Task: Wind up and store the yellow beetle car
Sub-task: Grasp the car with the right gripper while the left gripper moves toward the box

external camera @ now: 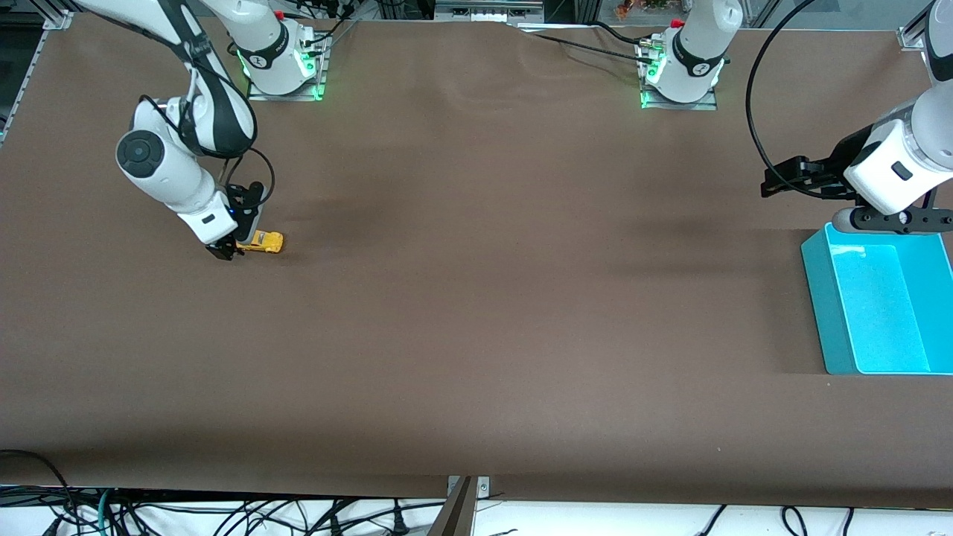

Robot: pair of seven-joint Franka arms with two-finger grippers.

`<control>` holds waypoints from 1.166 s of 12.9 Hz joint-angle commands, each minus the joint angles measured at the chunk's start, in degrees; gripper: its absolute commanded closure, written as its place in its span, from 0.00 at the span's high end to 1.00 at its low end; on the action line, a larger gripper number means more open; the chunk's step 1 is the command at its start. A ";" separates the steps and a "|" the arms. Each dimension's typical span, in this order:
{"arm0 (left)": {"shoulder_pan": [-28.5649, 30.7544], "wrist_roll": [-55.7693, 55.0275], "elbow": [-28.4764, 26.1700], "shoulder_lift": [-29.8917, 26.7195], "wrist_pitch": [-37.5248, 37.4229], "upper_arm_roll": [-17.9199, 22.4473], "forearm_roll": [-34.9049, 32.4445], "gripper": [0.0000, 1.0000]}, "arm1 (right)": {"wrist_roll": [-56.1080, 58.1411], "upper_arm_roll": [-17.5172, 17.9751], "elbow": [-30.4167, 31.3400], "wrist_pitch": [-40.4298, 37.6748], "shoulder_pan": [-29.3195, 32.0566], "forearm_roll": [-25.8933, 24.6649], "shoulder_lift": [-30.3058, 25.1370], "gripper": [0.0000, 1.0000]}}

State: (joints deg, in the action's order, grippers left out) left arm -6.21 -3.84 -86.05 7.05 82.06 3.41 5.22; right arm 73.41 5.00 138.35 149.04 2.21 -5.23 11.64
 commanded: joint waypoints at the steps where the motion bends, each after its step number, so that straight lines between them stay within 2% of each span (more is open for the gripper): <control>1: -0.12 0.68 1.41 0.51 -0.32 0.10 -0.21 1.00 | 1.04 0.19 0.26 4.24 1.13 -0.66 3.29 0.99; 3: -0.20 1.11 1.41 0.51 -0.32 0.01 -0.21 1.00 | 1.03 0.19 0.26 4.24 1.13 -0.66 4.44 0.92; 5: -0.20 7.67 1.41 0.51 -0.32 0.01 -0.30 1.00 | 1.12 0.19 0.26 3.98 1.13 -0.66 4.97 0.72; 6: -0.20 11.89 1.33 0.60 -0.32 0.01 -0.47 1.00 | 1.21 0.10 0.26 3.89 1.13 -0.75 4.97 0.55; 7: -0.29 16.28 1.32 0.69 -0.32 0.01 -0.65 1.00 | 1.30 0.10 0.26 3.89 1.13 -0.75 4.97 0.32; 8: -0.64 21.11 1.32 1.04 -0.41 0.01 -0.82 1.00 | 1.30 0.10 0.26 3.89 1.13 -0.75 4.88 0.17; 11: -0.82 32.39 1.32 1.83 -0.32 0.01 -1.18 1.00 | 1.39 0.18 0.08 3.89 1.13 -0.92 4.62 0.12; 15: -1.60 34.24 1.32 1.83 -0.32 -0.60 -3.62 1.00 | 2.44 0.80 -0.18 4.15 1.13 -4.26 4.88 0.10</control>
State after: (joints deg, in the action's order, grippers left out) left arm -6.79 28.12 -86.05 8.63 82.06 3.29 4.62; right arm 74.71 5.09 138.09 152.65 2.66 -7.91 16.88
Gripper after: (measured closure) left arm 0.000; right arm 0.546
